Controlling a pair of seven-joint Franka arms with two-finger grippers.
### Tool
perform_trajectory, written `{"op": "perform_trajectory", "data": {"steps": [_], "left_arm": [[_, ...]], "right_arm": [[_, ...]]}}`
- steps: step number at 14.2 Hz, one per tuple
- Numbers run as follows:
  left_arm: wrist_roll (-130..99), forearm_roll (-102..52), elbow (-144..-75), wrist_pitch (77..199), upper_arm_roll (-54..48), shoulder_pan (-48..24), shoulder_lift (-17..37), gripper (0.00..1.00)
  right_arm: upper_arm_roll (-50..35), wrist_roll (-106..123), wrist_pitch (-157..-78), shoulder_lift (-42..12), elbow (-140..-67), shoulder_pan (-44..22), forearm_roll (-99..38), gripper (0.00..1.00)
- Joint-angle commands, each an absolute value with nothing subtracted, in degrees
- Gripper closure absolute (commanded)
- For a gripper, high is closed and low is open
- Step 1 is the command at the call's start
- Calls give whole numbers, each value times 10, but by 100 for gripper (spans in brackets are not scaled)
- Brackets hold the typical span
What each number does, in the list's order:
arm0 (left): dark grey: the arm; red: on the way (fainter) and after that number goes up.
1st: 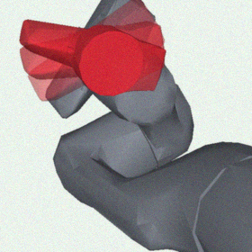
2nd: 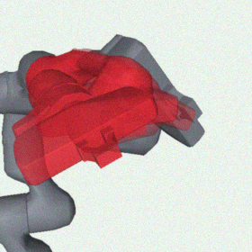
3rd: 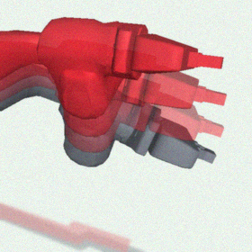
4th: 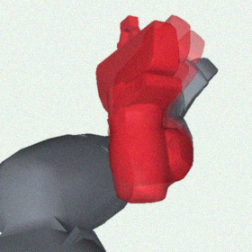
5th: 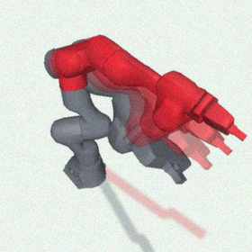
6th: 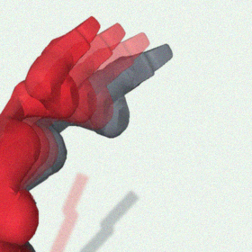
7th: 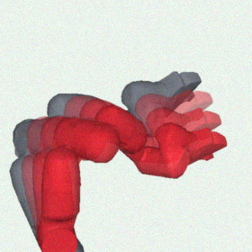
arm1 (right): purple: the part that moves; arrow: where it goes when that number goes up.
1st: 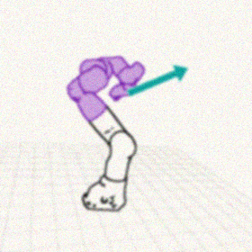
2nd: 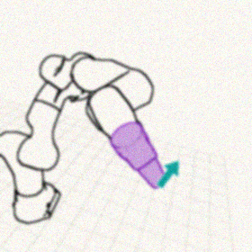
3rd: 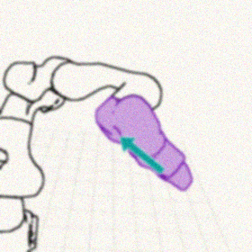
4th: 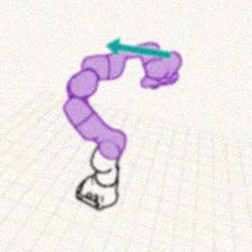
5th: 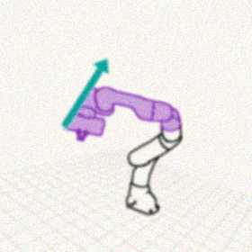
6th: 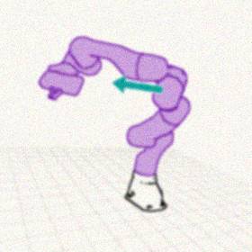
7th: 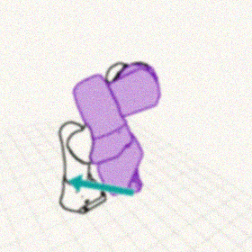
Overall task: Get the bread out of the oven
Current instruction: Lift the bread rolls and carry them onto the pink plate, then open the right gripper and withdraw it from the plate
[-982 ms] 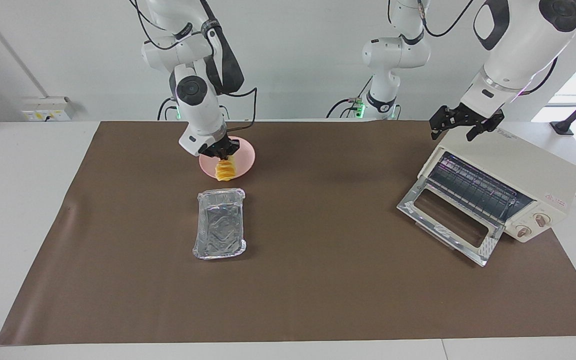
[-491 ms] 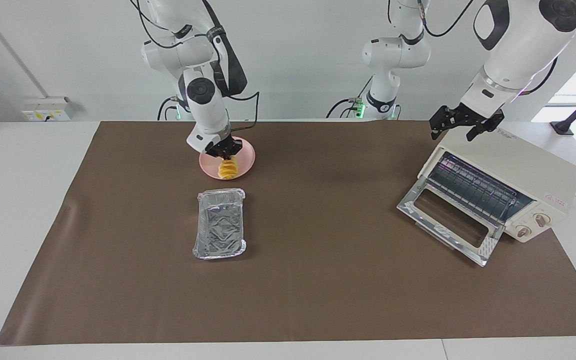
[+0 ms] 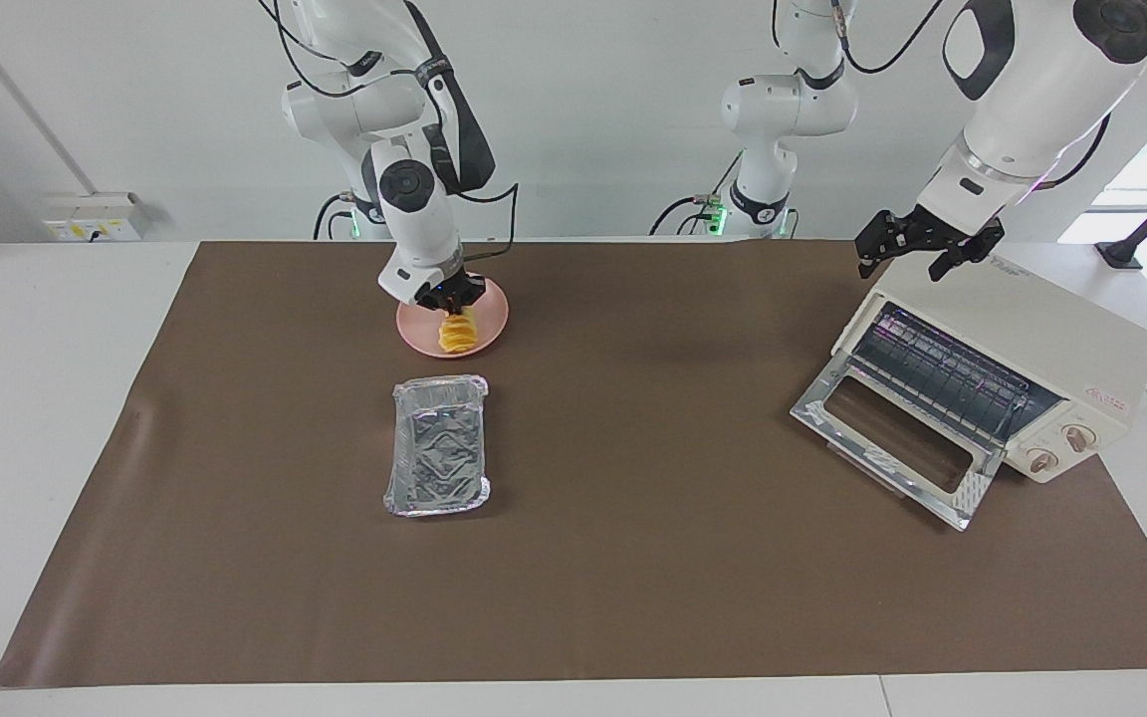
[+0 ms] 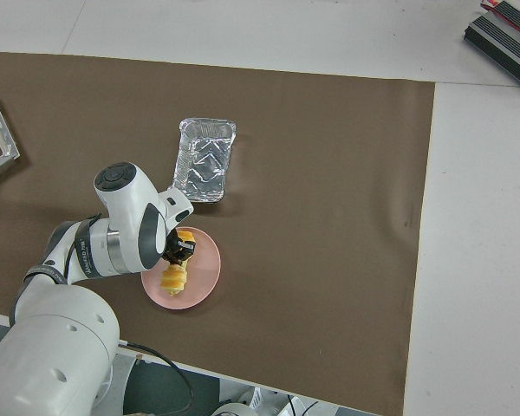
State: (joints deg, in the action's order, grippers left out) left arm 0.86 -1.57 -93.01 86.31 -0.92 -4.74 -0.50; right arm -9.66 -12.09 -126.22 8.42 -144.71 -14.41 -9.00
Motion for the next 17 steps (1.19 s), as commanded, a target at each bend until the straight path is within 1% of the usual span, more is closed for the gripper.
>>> {"op": "perform_trajectory", "data": {"steps": [1,4,6,8,11,12,14,15,17], "left_arm": [[7,-9,-923,864,-11,-45,-1,0],[7,-9,-923,864,-11,-45,-1,0],[7,-9,-923,864,-11,-45,-1,0],[7,-9,-923,864,-11,-45,-1,0],[7,-9,-923,864,-11,-45,-2,0],[7,-9,-923,864,-11,-45,-1,0],[7,-9,-923,864,-11,-45,-1,0],[7,-9,-923,864,-11,-45,-2,0],[7,-9,-923,864,-11,-45,-1,0]], "right_arm": [[-98,-136,-1273,100,-1459,-145,-100,0],[-98,-135,-1259,97,-1402,-139,-101,0],[-94,-133,-1187,98,-1321,-128,-100,0],[-94,-129,-1120,97,-1236,-93,-96,0],[-93,-106,-1065,99,-1146,-47,-73,0],[-93,-78,-1034,97,-1113,-30,-66,0],[-93,-38,-975,92,-1061,0,-41,0],[-93,-30,-959,92,-1047,16,-38,0],[-93,-12,-927,70,-998,47,-37,0]]}}
